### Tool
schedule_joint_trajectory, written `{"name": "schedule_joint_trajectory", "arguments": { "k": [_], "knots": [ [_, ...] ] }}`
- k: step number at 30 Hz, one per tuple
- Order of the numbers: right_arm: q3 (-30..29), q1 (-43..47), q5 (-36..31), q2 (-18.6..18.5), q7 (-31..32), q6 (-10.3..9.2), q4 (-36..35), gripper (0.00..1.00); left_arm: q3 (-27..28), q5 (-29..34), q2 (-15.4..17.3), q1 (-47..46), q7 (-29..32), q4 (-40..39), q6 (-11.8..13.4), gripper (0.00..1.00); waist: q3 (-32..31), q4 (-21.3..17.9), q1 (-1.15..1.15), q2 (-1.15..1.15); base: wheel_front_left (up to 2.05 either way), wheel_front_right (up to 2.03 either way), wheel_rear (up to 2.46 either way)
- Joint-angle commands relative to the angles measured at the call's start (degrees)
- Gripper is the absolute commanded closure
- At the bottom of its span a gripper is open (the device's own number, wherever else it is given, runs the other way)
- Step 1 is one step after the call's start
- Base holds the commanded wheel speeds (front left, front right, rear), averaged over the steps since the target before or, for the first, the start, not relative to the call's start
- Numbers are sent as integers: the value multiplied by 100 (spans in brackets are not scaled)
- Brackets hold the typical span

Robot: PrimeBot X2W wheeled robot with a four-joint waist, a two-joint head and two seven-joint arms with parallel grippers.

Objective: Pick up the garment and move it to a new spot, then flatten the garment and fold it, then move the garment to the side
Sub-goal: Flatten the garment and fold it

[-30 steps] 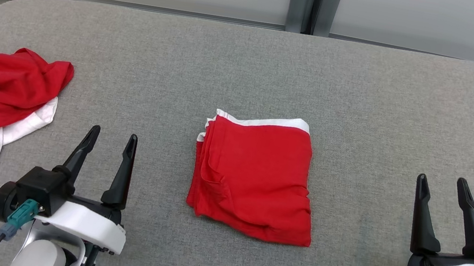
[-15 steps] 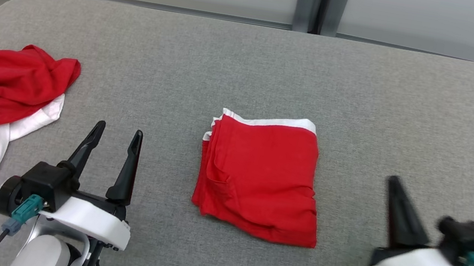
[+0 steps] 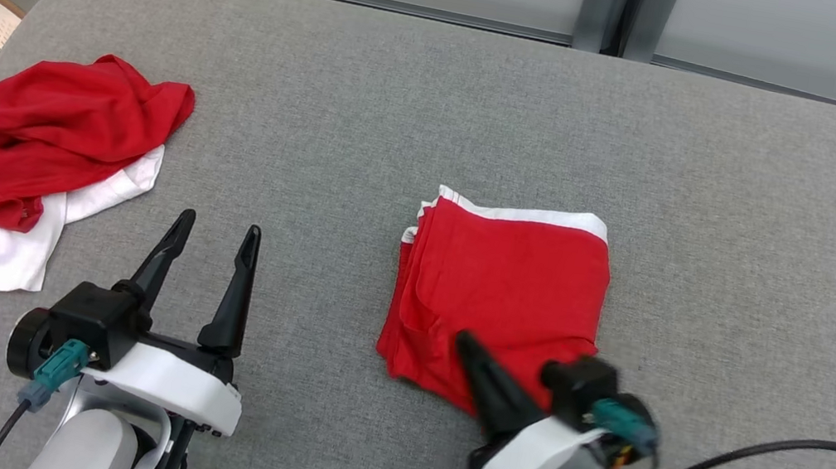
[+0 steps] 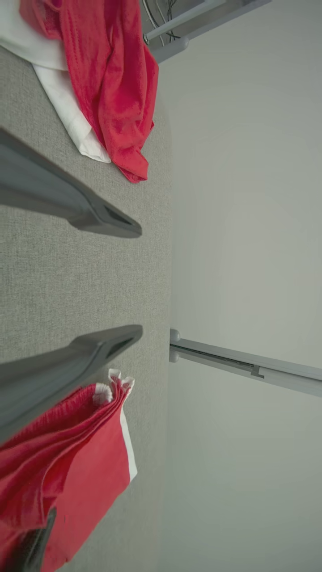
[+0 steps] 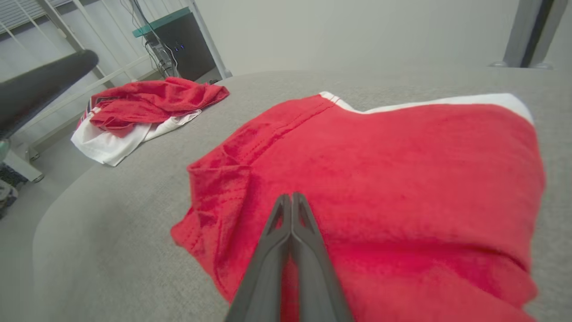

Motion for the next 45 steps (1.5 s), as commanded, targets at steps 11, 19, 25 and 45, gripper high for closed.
{"name": "schedule_joint_trajectory", "arguments": {
  "k": [11, 19, 25, 45],
  "knots": [
    [1278, -483, 337, -5, -394, -1, 316, 100, 22, -32, 14, -64, -73, 20, 21, 0, 27, -81, 0, 0, 0, 0, 0],
    [-416, -13, 78, -204, -877, -1, -473, 99, 111, -22, 112, 94, -95, -47, 87, 0, -61, -261, 0, 0, 0, 0, 0],
    [-1955, 620, -412, -385, -728, 0, -1270, 0, 172, -69, 187, 156, -92, -136, 109, 0, -148, -427, 0, 0, 0, 0, 0],
    [-3516, 2467, -1077, -282, 466, 0, -3030, 0, 45, -72, 485, 1021, 225, -383, 239, 0, -1267, -661, 0, 0, 0, 0, 0]
  ]
}}
